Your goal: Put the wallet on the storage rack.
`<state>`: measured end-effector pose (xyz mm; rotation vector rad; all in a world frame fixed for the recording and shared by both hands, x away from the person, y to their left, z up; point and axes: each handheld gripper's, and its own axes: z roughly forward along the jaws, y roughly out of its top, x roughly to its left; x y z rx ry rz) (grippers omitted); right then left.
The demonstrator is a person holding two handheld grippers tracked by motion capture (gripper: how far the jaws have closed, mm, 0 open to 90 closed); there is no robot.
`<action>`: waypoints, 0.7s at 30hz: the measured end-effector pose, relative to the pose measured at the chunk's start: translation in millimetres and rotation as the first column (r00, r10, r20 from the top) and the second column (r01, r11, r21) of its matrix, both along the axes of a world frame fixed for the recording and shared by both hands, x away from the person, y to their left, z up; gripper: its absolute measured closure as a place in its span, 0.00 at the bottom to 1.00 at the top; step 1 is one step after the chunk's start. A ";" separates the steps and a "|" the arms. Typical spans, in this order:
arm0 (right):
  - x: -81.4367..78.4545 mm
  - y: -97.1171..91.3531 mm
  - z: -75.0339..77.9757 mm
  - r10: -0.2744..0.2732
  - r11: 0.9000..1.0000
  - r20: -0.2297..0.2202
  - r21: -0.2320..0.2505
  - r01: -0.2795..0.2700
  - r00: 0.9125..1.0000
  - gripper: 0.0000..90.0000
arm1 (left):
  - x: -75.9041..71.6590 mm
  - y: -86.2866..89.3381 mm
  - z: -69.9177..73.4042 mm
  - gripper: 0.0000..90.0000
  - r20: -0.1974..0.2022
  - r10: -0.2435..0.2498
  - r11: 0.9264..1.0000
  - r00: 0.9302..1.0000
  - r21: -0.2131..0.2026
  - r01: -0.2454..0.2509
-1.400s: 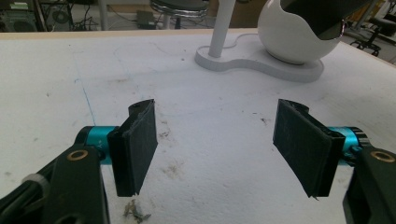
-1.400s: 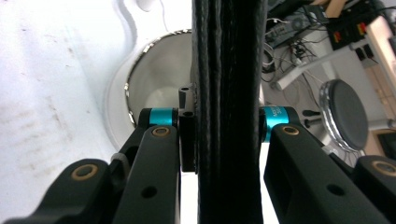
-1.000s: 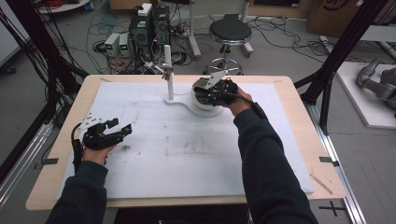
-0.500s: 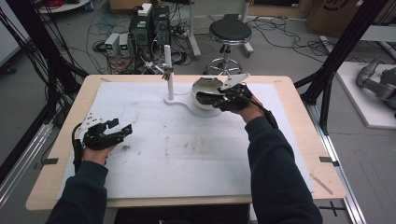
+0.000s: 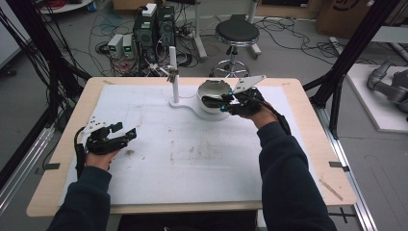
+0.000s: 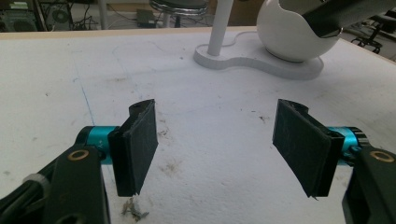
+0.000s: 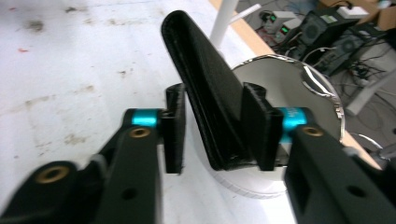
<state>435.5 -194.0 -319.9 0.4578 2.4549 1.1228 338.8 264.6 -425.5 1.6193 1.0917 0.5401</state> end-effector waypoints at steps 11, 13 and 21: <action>-2.1 12.0 -19.6 0.056 0.994 0.033 -0.091 -0.053 0.998 0.80 | -0.1 1.6 0.4 0.34 0.000 0.002 1.000 1.000 -0.005 -0.002; -1.5 7.7 -18.2 0.047 0.996 0.039 -0.073 -0.044 0.998 0.81 | 0.5 1.1 -0.2 0.34 -0.003 0.000 1.000 1.000 -0.003 -0.001; 2.5 4.7 -20.3 0.054 0.997 -0.001 -0.047 -0.054 0.999 0.78 | -0.3 0.5 0.3 0.34 -0.002 0.001 1.000 1.000 -0.004 -0.001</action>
